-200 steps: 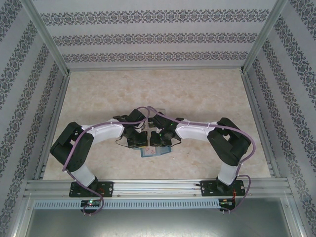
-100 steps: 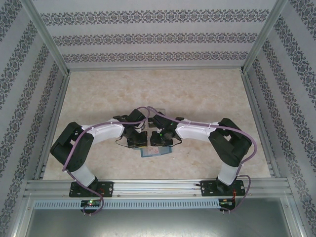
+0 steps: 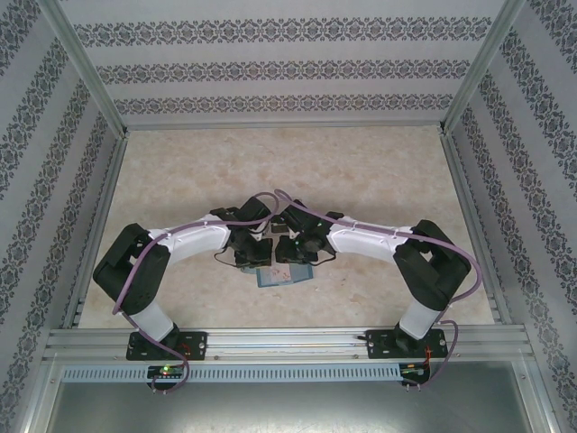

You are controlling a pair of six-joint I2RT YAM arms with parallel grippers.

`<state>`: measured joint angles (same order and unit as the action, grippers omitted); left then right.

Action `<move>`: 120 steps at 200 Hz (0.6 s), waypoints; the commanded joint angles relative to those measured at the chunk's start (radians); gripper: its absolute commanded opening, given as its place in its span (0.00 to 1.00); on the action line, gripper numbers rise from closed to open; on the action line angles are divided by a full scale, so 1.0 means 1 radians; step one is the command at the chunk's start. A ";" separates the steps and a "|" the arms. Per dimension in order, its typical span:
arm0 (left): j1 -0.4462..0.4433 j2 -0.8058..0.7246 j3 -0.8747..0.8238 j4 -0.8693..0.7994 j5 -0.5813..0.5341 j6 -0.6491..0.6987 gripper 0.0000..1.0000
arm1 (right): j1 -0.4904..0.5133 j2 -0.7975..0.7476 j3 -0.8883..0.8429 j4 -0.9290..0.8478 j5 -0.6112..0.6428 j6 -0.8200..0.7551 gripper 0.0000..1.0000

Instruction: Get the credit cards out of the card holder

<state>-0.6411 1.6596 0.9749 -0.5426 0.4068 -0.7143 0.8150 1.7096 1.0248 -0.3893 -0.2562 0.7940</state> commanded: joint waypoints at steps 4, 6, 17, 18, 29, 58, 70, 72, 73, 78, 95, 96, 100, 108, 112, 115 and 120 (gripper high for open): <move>-0.022 -0.006 0.030 -0.040 -0.016 0.010 0.00 | -0.014 -0.006 -0.020 -0.006 -0.022 0.002 0.30; -0.023 -0.004 0.031 -0.040 -0.015 0.012 0.00 | -0.014 -0.005 -0.021 -0.006 -0.023 0.001 0.30; -0.023 0.007 0.029 -0.039 -0.016 0.013 0.00 | -0.018 0.003 -0.024 -0.004 -0.025 -0.002 0.29; -0.023 0.008 0.029 -0.039 -0.017 0.013 0.00 | -0.018 0.003 -0.025 -0.003 -0.026 -0.003 0.29; -0.023 0.019 0.027 -0.040 -0.023 0.015 0.00 | -0.022 0.012 -0.028 0.003 -0.029 -0.005 0.29; -0.023 0.050 0.023 -0.036 -0.023 0.024 0.00 | -0.029 0.036 -0.036 0.026 -0.048 -0.006 0.29; -0.023 0.058 0.021 -0.035 -0.023 0.027 0.00 | -0.032 0.042 -0.040 0.029 -0.050 -0.007 0.28; -0.023 0.060 0.020 -0.035 -0.026 0.028 0.00 | -0.033 0.042 -0.040 0.029 -0.050 -0.007 0.29; -0.023 0.061 0.020 -0.036 -0.027 0.028 0.00 | -0.034 0.042 -0.040 0.029 -0.050 -0.007 0.29; -0.024 0.064 0.021 -0.041 -0.032 0.032 0.00 | -0.035 0.045 -0.043 0.031 -0.050 -0.007 0.29; -0.023 0.071 0.025 -0.057 -0.052 0.042 0.00 | -0.042 0.048 -0.053 0.040 -0.056 -0.006 0.29; -0.023 0.072 0.024 -0.058 -0.052 0.042 0.00 | -0.042 0.048 -0.053 0.040 -0.056 -0.006 0.29; -0.023 0.076 0.025 -0.061 -0.054 0.045 0.00 | -0.045 0.050 -0.059 0.048 -0.062 -0.004 0.29; -0.023 0.079 0.027 -0.067 -0.058 0.048 0.00 | -0.051 0.051 -0.068 0.068 -0.081 0.002 0.28; -0.023 0.081 0.028 -0.070 -0.059 0.050 0.00 | -0.054 0.052 -0.077 0.081 -0.094 0.006 0.28; -0.023 0.083 0.028 -0.072 -0.059 0.052 0.00 | -0.057 0.051 -0.083 0.091 -0.102 0.009 0.29; -0.023 0.084 0.027 -0.074 -0.061 0.053 0.00 | -0.060 0.049 -0.092 0.111 -0.115 0.013 0.29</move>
<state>-0.6548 1.7134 0.9905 -0.5472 0.3943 -0.6949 0.7753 1.7420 0.9768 -0.3397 -0.3099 0.7940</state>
